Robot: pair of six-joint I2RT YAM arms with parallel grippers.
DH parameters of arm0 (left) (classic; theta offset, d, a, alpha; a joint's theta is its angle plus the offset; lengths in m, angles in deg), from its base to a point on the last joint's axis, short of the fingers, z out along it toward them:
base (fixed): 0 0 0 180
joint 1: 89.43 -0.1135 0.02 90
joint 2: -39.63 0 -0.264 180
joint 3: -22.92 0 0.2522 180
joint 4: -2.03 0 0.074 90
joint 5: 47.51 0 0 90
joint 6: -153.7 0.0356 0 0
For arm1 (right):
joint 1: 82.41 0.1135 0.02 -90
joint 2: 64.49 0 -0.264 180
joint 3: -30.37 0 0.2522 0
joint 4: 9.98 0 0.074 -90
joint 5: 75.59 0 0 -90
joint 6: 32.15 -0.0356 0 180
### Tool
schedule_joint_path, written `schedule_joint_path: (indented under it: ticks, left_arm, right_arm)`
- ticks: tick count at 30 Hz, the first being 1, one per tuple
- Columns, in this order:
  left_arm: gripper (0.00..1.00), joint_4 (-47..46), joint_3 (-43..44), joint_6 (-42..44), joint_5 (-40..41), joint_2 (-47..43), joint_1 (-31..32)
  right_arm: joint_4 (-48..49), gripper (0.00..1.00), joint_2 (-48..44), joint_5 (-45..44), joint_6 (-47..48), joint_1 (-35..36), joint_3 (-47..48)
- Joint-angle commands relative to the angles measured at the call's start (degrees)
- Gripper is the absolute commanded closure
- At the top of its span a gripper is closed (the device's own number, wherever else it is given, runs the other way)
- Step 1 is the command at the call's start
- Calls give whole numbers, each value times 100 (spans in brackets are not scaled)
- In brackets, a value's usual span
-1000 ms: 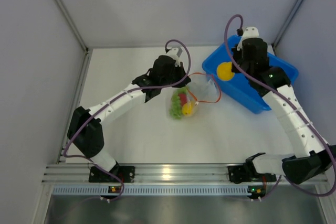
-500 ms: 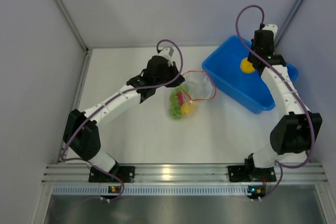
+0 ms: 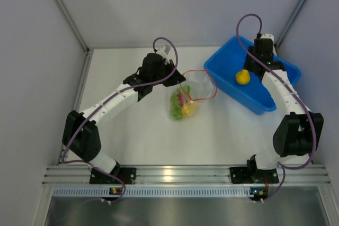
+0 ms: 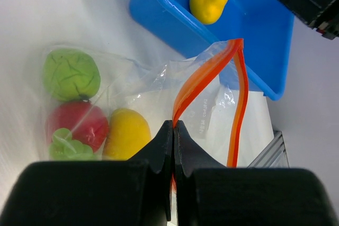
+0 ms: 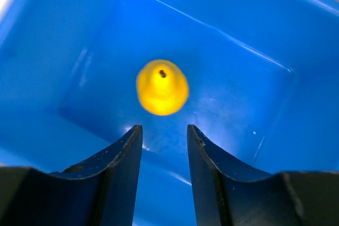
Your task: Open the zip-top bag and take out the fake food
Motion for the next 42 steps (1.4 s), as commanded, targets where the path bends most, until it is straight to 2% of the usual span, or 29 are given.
schedule_joint_path:
  ticks: [1,7,12,15,18,24,30,34,38,42]
  left_arm:
    - [100,-306,203,-91,-262,38,-18]
    - [100,-306,291,-108,-280,-59,-18]
    - [100,-306,291,-161,-201,-190,-9]
    - [100,-315,326,-214,-175,-226,-18]
    - [100,-306,326,-284,-122,-279,-18]
    - [100,-393,238,-539,-104,-366,-9]
    - [100,-824,-183,-846,80,-630,-9]
    - [100,-877,-324,-960,230,-780,-9]
    - [100,-1395,-772,-1154,475,-1077,8]
    - [100,-1633,-1132,-1295,748,-1280,17]
  right_arm:
    - [183,60,-860,820,-274,215,80]
    - [-283,60,-1318,1560,-538,1155,238]
    - [-415,61,-1485,1562,-538,2401,290]
    - [-406,62,-1468,1685,-591,2903,291]
    - [-319,63,-1433,1352,-722,3273,194]
    - [-90,64,-1161,615,-1372,3810,-201]
    - [551,66,-1248,-301,-2234,4013,-930]
    - [842,66,-1082,-302,-2603,4048,-1142]
    - [868,65,-582,-153,-3086,4144,-1046]
    - [728,60,-185,-371,-3333,4268,-905]
